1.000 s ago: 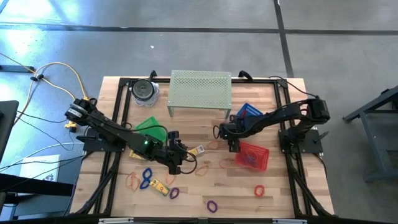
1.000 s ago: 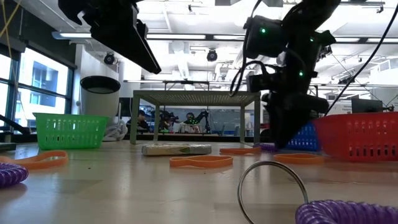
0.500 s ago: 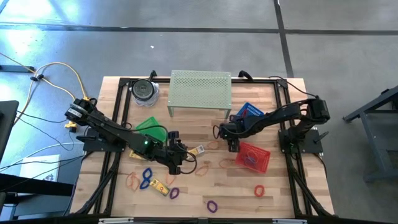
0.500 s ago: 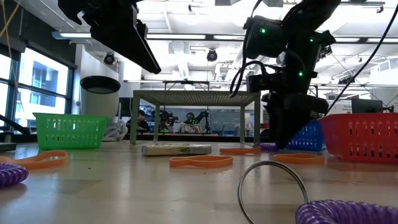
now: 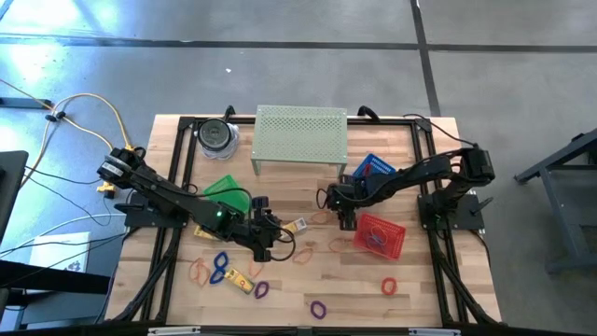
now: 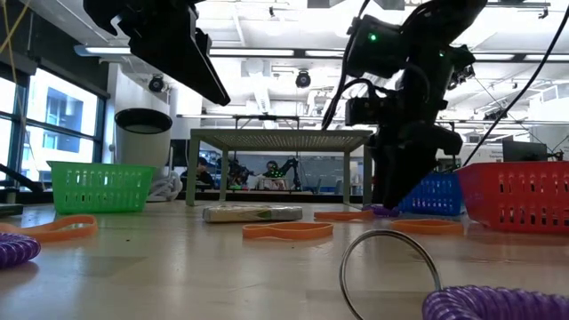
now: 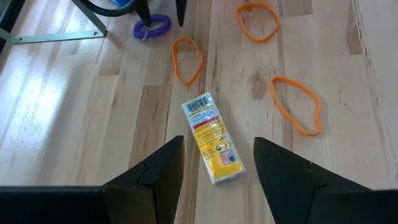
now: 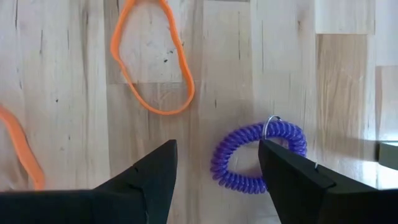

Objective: Pick & Place Office Desk Supplies
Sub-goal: Put the blue spring keychain into the blue basket

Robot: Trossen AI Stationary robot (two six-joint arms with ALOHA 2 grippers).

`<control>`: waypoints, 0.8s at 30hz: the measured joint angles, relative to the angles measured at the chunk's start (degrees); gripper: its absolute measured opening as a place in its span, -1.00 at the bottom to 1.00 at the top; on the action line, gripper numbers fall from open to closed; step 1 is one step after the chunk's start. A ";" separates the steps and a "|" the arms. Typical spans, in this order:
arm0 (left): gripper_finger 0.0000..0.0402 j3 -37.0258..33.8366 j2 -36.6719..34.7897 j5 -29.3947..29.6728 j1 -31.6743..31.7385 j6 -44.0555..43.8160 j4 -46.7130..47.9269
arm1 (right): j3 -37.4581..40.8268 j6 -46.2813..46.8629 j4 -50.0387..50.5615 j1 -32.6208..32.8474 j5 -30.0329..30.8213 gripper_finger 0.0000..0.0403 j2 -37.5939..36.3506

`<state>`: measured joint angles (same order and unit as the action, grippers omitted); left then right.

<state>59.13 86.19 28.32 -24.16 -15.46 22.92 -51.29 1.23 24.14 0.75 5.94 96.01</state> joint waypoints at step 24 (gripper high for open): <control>-0.08 0.00 0.00 -0.02 0.00 0.02 -0.02 | -0.15 3.77 -0.85 -1.01 -3.07 0.06 3.61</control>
<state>59.13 86.19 28.29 -24.16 -15.44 22.90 -51.44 5.00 23.29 -0.26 2.87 99.62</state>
